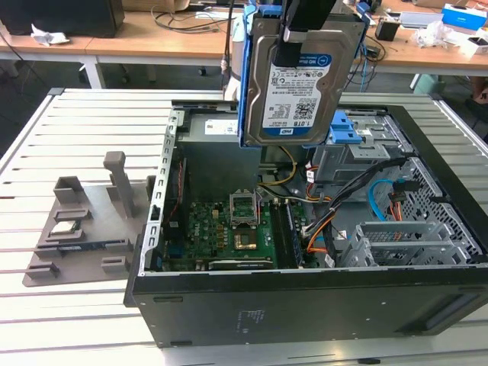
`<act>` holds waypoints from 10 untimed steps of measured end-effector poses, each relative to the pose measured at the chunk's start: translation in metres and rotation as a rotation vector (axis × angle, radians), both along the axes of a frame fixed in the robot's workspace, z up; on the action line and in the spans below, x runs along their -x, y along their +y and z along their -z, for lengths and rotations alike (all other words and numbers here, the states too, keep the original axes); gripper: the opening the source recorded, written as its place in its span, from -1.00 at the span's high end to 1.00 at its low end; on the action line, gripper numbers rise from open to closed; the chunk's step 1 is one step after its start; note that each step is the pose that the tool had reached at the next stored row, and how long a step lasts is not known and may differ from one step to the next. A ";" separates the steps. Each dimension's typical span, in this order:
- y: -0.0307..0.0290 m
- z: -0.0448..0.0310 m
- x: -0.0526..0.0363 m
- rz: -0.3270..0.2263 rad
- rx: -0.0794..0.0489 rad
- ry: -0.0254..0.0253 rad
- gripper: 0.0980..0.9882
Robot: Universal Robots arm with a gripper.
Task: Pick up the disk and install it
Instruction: 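Pick up the disk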
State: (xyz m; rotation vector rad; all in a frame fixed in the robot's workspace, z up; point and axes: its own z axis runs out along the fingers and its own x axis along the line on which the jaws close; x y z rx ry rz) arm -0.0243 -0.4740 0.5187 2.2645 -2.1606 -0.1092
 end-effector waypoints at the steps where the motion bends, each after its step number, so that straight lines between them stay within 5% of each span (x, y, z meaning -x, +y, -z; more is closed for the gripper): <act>1: -0.0022 0.0001 0.0000 0.000 0.000 0.0000 0.39; 10: -0.0166 0.0004 0.0000 0.000 0.000 0.0000 0.39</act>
